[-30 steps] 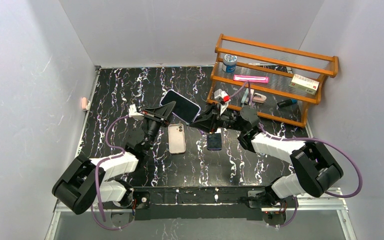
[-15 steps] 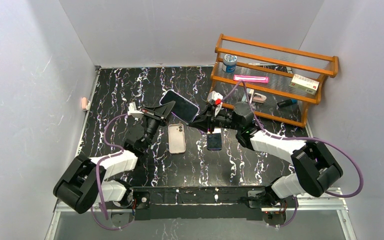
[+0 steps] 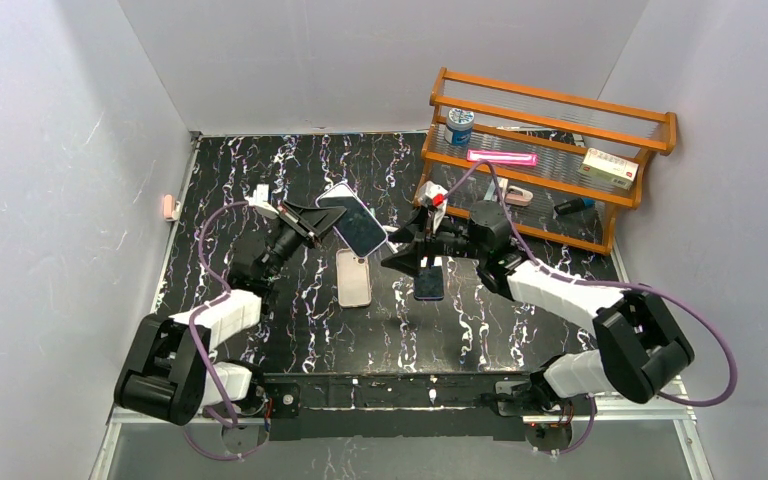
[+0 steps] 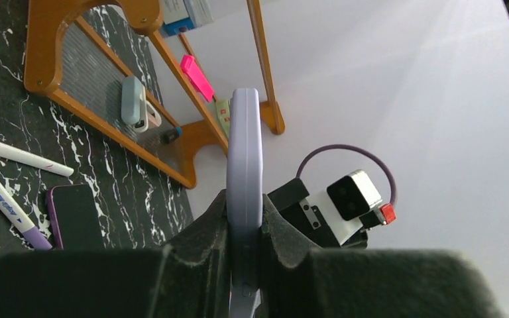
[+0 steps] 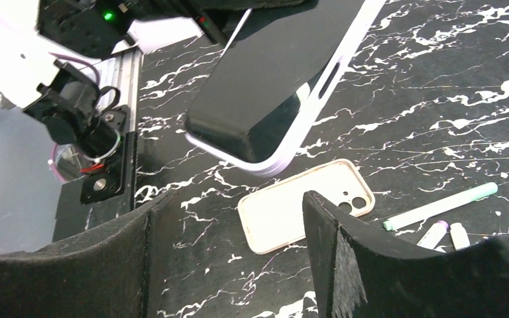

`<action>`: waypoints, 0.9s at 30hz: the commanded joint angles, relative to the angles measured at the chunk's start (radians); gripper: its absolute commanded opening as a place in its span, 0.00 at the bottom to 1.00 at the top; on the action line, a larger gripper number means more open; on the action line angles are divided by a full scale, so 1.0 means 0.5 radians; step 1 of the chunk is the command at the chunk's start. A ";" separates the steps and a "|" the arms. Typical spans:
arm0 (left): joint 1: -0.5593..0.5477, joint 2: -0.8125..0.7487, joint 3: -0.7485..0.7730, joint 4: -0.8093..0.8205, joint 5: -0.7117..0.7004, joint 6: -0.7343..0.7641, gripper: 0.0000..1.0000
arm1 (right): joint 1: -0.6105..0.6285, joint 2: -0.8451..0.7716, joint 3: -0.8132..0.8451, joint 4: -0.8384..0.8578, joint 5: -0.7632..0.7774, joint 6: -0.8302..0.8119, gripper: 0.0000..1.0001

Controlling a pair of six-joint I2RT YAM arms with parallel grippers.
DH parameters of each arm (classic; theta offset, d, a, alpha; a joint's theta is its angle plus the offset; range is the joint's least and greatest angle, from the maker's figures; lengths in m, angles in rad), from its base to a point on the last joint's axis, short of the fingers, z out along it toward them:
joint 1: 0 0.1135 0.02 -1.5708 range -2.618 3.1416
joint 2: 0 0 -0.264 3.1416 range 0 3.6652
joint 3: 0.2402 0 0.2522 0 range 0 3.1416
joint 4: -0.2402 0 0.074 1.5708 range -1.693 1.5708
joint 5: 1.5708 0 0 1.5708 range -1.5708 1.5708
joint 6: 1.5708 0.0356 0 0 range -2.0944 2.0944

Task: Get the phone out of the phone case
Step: Remove the phone case from the phone.

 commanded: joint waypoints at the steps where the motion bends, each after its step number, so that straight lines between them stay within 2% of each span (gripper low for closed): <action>1: 0.118 -0.090 0.205 0.031 0.518 0.126 0.00 | -0.015 -0.170 0.030 -0.193 -0.160 -0.016 0.76; 5: 0.166 -0.088 0.307 -0.076 0.809 0.228 0.00 | -0.042 -0.234 0.029 -0.293 -0.272 -0.052 0.78; 10: 0.168 -0.090 0.395 -0.151 1.016 0.303 0.00 | -0.041 -0.200 0.121 -0.380 -0.389 -0.112 0.78; 19: 0.165 -0.132 0.451 -0.189 1.106 0.342 0.00 | -0.037 -0.066 0.272 -0.289 -0.676 -0.040 0.75; 27: 0.159 -0.173 0.461 -0.195 1.097 0.333 0.00 | -0.005 0.021 0.358 -0.219 -0.792 0.032 0.69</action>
